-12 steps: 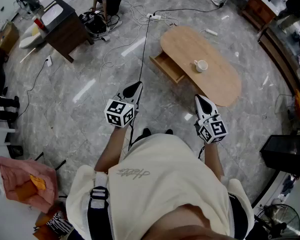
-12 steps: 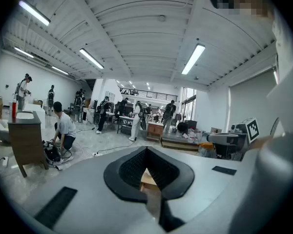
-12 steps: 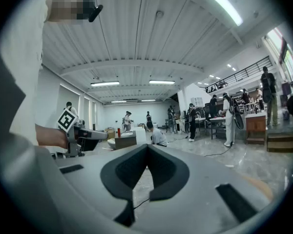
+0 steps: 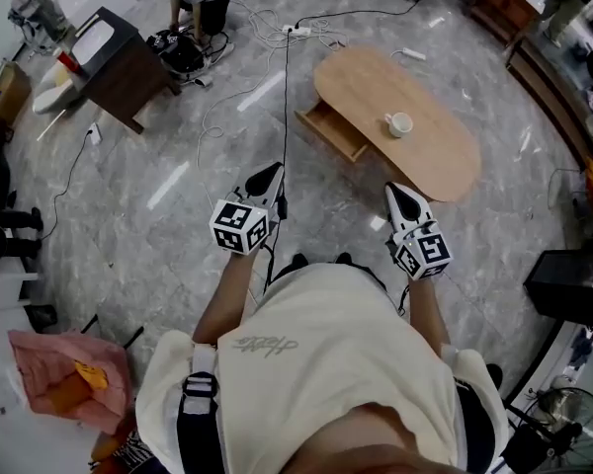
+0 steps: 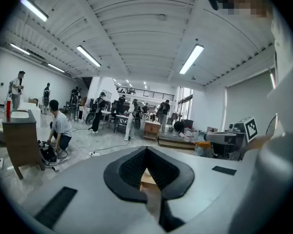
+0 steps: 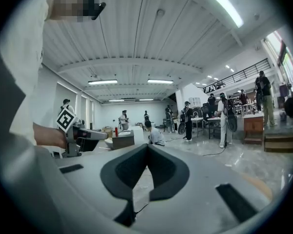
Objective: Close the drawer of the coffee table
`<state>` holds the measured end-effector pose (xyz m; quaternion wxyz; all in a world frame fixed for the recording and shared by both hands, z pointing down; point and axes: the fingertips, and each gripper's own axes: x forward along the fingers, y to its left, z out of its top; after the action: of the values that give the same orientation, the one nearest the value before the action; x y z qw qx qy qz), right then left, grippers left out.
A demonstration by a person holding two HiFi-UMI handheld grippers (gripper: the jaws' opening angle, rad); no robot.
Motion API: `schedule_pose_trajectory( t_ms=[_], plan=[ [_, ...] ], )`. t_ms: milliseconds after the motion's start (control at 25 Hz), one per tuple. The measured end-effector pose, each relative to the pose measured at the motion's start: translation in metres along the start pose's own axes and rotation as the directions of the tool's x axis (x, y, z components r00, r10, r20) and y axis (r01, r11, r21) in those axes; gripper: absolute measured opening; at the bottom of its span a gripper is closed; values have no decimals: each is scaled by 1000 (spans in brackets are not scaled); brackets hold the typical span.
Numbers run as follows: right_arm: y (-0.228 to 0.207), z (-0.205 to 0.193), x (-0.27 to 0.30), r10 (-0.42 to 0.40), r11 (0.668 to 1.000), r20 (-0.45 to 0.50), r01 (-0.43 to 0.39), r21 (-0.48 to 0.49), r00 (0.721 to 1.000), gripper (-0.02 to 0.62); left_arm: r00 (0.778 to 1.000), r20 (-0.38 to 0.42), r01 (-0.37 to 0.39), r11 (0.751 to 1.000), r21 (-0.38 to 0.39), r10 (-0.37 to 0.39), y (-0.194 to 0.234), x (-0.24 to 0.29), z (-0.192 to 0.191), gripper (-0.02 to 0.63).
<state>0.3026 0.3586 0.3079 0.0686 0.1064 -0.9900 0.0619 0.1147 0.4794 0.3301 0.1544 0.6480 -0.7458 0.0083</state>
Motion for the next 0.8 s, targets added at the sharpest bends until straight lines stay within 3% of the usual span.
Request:
schedule_pose_trajectory(
  t_ms=[360,560,800],
  plan=[
    [31,-20,33,-19,998,-31,21,65,999,-6,1000,-21,14,999,-37,-15,40,-12,-18,5],
    [41,-34,51,-6,999,-85,9,38,996,-6,999,-54,0,998,-65,-4,63,-10,-33,5],
    [15,-34,94,22,997,-76,-17,70,997,-6,997,-80,-15,998,-59,10,86,21,-27,5]
  ],
)
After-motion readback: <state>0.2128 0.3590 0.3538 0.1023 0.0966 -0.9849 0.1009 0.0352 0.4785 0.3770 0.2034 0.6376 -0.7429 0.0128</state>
